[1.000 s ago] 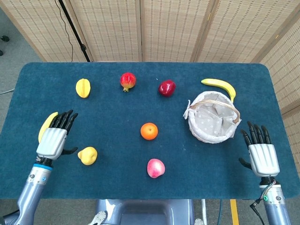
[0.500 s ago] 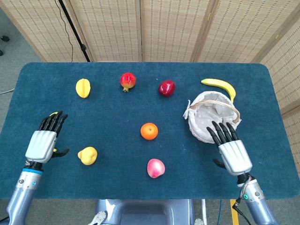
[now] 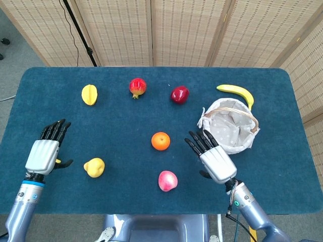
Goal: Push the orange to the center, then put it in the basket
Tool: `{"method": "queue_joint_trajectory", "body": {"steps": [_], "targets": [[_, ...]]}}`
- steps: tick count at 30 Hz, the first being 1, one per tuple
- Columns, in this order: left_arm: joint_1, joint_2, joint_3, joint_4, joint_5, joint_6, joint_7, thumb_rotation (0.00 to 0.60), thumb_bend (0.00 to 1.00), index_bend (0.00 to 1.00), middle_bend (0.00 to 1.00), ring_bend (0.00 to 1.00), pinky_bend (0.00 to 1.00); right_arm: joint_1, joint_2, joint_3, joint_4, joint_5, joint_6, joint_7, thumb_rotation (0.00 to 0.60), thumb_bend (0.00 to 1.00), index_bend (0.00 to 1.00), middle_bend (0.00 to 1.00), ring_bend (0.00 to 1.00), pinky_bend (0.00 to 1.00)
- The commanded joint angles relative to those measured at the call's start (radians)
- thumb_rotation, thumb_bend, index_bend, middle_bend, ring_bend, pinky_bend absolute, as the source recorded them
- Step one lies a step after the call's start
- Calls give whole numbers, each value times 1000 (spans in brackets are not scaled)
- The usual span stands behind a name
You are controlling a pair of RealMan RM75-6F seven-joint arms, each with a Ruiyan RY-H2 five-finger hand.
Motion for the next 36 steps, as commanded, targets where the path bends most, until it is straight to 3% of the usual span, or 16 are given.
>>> {"method": "queue_joint_trajectory", "body": {"steps": [1, 9, 19, 36], "targets": [[2, 2, -2, -2, -1, -2, 0, 600, 0, 0, 0, 0, 68, 54, -36, 29, 12, 58, -59, 5, 600, 0, 0, 0, 0, 17], [6, 13, -7, -11, -13, -17, 3, 600, 0, 0, 0, 0, 44, 160, -121, 60, 74, 172, -167, 12, 600, 0, 0, 0, 0, 17], [14, 21, -14, -5, -32, -31, 1, 600, 0, 0, 0, 0, 44, 332, -260, 120, 240, 352, -304, 33, 600, 0, 0, 0, 0, 17], [21, 24, -19, 12, -53, -56, -15, 600, 0, 0, 0, 0, 44, 494, -403, 139, 516, 502, -405, 136, 600, 0, 0, 0, 0, 17]]}}
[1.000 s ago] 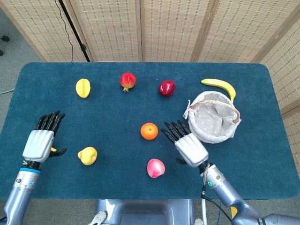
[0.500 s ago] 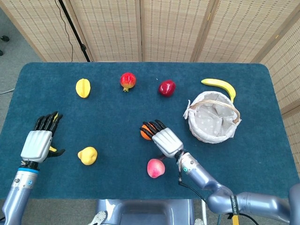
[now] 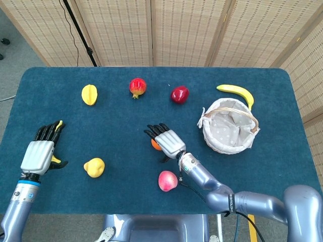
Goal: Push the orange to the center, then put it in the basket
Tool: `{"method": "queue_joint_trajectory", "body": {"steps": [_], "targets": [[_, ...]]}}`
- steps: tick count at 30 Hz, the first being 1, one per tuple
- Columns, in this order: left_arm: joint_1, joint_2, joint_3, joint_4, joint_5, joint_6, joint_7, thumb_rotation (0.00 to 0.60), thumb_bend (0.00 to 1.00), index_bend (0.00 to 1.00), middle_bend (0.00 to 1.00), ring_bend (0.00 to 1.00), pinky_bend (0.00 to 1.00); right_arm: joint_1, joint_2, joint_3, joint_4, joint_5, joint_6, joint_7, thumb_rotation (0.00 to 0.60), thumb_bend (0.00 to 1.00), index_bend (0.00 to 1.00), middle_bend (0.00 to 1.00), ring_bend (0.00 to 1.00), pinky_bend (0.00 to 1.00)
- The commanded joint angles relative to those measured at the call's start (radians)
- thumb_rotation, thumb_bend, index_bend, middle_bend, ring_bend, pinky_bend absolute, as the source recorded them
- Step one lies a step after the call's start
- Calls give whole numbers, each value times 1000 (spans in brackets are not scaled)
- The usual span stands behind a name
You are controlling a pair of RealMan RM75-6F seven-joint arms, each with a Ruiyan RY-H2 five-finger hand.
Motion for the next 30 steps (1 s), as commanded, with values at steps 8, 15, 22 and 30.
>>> {"method": "queue_joint_trajectory", "body": {"steps": [8, 15, 22, 30], "targets": [[5, 2, 1, 6, -5, -11, -11, 600, 0, 0, 0, 0, 44, 56, -115, -7, 188, 10, -43, 127, 600, 0, 41, 0, 2, 46], [9, 6, 2, 11, -8, -18, -21, 600, 0, 0, 0, 0, 44, 52, -172, -12, 281, -41, -9, 209, 600, 0, 297, 140, 210, 307], [7, 2, 0, 19, -13, -33, -31, 600, 0, 0, 0, 0, 44, 31, -233, -22, 368, -118, 94, 261, 600, 108, 724, 559, 642, 698], [8, -1, -1, 25, -19, -38, -32, 600, 0, 0, 0, 0, 44, 12, -183, -26, 303, -120, 122, 212, 600, 114, 729, 563, 678, 733]]}}
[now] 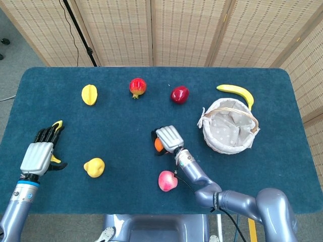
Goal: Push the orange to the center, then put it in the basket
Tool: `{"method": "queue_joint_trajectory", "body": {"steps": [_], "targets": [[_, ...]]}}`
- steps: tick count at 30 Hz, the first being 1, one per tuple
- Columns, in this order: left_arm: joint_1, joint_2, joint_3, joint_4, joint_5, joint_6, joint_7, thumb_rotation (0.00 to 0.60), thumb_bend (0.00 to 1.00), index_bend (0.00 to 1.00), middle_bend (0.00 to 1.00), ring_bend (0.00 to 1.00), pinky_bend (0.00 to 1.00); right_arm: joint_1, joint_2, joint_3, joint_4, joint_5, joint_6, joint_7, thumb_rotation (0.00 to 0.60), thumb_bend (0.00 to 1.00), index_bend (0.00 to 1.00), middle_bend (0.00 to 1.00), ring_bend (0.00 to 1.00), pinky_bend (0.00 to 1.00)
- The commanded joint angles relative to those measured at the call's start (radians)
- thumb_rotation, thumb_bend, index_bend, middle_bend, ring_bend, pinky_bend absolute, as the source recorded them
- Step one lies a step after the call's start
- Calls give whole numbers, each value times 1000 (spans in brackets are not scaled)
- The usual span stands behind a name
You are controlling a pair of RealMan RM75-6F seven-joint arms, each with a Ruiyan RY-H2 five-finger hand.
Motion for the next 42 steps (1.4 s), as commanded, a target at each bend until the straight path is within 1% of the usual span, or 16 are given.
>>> {"method": "queue_joint_trajectory", "body": {"steps": [1, 7, 10, 15, 21, 24, 33, 38, 42], "targets": [[1, -1, 0, 4, -2, -1, 1, 600, 0, 0, 0, 0, 44, -15, 43, -5, -62, -2, 31, -52, 600, 114, 729, 563, 678, 733], [0, -4, -2, 11, -9, -6, -1, 600, 0, 0, 0, 0, 44, -44, 147, -1, -230, -2, 85, -123, 600, 114, 728, 563, 678, 733], [-2, -6, -4, 13, -9, -10, -3, 600, 0, 0, 0, 0, 44, -62, 215, 6, -335, -11, 128, -164, 600, 114, 728, 563, 678, 733], [-3, -7, -4, 14, -7, -14, -4, 600, 0, 0, 0, 0, 44, -72, 286, 13, -426, 6, 144, -207, 600, 113, 728, 563, 678, 733], [-2, -3, -6, 15, -11, -15, -7, 600, 0, 0, 0, 0, 44, -78, 348, 31, -457, 49, 133, -202, 600, 114, 728, 563, 678, 733], [-4, -3, -7, 17, -16, -19, -7, 600, 0, 0, 0, 0, 44, -86, 384, 29, -475, 61, 136, -206, 600, 114, 728, 563, 678, 733], [-9, -6, -9, 24, -27, -32, -11, 600, 0, 0, 0, 0, 44, -129, 479, 3, -547, 58, 162, -199, 600, 114, 728, 563, 678, 733], [-11, -6, -9, 27, -32, -37, -11, 600, 0, 0, 0, 0, 44, -162, 534, -16, -598, 31, 194, -193, 600, 114, 729, 563, 678, 733], [-11, -6, -7, 27, -32, -41, -13, 600, 0, 0, 0, 0, 44, -184, 577, -27, -618, 11, 205, -172, 600, 114, 729, 563, 678, 733]]}}
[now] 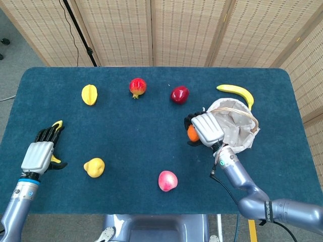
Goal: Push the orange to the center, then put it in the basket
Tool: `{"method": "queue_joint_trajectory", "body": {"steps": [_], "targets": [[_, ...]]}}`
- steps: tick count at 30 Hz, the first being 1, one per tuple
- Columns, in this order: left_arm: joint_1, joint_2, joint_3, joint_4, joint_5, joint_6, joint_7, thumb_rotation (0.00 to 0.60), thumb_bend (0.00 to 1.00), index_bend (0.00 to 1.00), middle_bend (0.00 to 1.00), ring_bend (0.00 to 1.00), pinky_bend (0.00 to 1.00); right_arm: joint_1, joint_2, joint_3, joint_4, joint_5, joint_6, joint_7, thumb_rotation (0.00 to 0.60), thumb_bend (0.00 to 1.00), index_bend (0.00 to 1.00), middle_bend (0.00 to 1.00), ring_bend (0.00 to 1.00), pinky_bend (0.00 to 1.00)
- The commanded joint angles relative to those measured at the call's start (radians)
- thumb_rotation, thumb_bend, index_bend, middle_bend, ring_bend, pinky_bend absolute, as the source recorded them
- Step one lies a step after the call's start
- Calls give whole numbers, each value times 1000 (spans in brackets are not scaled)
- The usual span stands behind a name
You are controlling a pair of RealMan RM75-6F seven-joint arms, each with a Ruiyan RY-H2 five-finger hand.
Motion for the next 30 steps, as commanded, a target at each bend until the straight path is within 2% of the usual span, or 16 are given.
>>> {"method": "queue_joint_trajectory", "body": {"steps": [1, 21, 30], "targets": [[1, 1, 1, 0, 0, 0, -1, 600, 0, 0, 0, 0, 44, -21, 32, -14, -15, -17, 11, 13, 600, 114, 729, 563, 678, 733], [-1, 5, 5, -8, -5, -5, 8, 600, 0, 0, 0, 0, 44, -134, 129, -95, -56, -116, 96, 52, 600, 113, 732, 566, 678, 731], [0, 6, 8, -11, -7, -5, 11, 600, 0, 0, 0, 0, 44, -175, 128, -101, 6, -160, 153, 85, 600, 113, 724, 557, 657, 715]]}}
